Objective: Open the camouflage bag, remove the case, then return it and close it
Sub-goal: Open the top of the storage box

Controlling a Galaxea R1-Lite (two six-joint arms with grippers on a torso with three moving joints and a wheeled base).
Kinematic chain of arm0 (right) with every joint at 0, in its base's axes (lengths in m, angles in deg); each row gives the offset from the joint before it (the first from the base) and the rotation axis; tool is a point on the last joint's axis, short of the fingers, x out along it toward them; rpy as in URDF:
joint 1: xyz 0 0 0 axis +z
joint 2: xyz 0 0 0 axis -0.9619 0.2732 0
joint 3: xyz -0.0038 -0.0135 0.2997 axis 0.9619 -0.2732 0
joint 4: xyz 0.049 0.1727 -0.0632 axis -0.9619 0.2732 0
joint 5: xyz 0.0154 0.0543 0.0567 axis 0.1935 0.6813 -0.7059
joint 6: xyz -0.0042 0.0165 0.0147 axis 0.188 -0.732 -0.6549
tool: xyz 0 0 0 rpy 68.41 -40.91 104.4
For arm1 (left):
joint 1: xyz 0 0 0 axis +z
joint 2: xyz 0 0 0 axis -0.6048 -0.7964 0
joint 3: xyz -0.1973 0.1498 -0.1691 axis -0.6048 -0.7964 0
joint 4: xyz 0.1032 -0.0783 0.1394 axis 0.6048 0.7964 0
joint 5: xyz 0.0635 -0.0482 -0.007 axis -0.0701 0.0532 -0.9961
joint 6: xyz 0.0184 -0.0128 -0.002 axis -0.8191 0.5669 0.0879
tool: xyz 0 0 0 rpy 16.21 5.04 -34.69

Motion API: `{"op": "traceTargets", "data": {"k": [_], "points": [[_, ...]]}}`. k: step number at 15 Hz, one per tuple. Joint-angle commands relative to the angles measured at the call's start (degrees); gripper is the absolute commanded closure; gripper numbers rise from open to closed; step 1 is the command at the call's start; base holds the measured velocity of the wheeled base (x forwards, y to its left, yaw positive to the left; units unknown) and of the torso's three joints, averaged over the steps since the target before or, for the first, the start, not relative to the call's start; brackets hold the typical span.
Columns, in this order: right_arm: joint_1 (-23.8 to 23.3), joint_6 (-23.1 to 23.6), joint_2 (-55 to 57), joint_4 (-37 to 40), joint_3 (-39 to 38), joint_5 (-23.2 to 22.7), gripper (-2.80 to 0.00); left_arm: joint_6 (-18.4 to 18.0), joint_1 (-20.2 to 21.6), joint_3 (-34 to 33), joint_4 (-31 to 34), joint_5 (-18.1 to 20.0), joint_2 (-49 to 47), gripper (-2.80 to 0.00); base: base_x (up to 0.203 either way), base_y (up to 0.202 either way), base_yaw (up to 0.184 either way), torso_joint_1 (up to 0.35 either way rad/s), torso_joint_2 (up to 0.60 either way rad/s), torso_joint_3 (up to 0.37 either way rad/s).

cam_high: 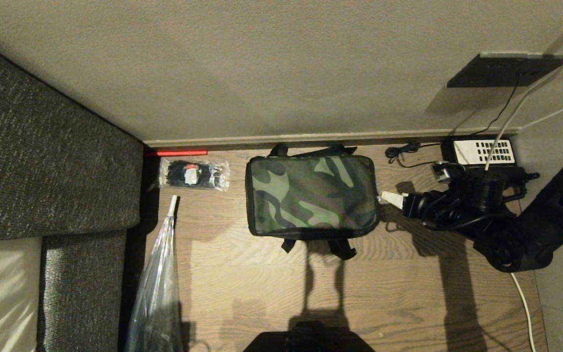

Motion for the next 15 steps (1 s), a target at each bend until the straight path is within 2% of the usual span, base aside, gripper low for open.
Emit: {"op": "traceTargets", "data": {"k": [1, 3, 4, 5, 6, 7, 8, 13, 15], "points": [[0.0, -0.1, 0.1, -0.4, 0.0, -0.1, -2.8, 0.0, 0.0, -0.2, 0.0, 0.0, 0.1, 0.0, 0.0, 0.0, 0.0, 0.0, 0.0, 0.0], [0.0, -0.1, 0.1, -0.4, 0.0, -0.1, -2.8, 0.0, 0.0, -0.2, 0.0, 0.0, 0.1, 0.0, 0.0, 0.0, 0.0, 0.0, 0.0, 0.0], [0.1, -1.9, 0.5, 1.4, 0.9, 0.9, -2.8, 0.0, 0.0, -0.2, 0.0, 0.0, 0.1, 0.0, 0.0, 0.0, 0.0, 0.0, 0.0, 0.0], [0.1, -8.6, 1.0, 5.0, 2.9, 2.3, -2.8, 0.0, 0.0, -0.2, 0.0, 0.0, 0.1, 0.0, 0.0, 0.0, 0.0, 0.0, 0.0, 0.0], [0.1, -18.6, 1.5, 8.5, 4.9, 3.7, -2.8, 0.0, 0.0, -0.2, 0.0, 0.0, 0.1, 0.0, 0.0, 0.0, 0.0, 0.0, 0.0, 0.0], [0.2, -25.0, 2.0, 12.1, 7.0, 5.1, -2.8, 0.0, 0.0, -0.2, 0.0, 0.0, 0.1, 0.0, 0.0, 0.0, 0.0, 0.0, 0.0, 0.0], [0.2, -26.3, 2.3, 13.5, 7.6, 5.9, -2.8, 0.0, 0.0, -0.2, 0.0, 0.0, 0.1, 0.0, 0.0, 0.0, 0.0, 0.0, 0.0, 0.0], [0.1, -25.9, 2.2, 14.0, 7.9, 6.2, -2.8, 0.0, 0.0, -0.2, 0.0, 0.0, 0.1, 0.0, 0.0, 0.0, 0.0, 0.0, 0.0, 0.0], [-0.2, -20.9, 1.6, 21.0, 9.8, 7.5, -2.8, 0.0, 0.0, -0.2, 0.0, 0.0, 0.1, 0.0, 0.0, 0.0, 0.0, 0.0, 0.0, 0.0]]}}
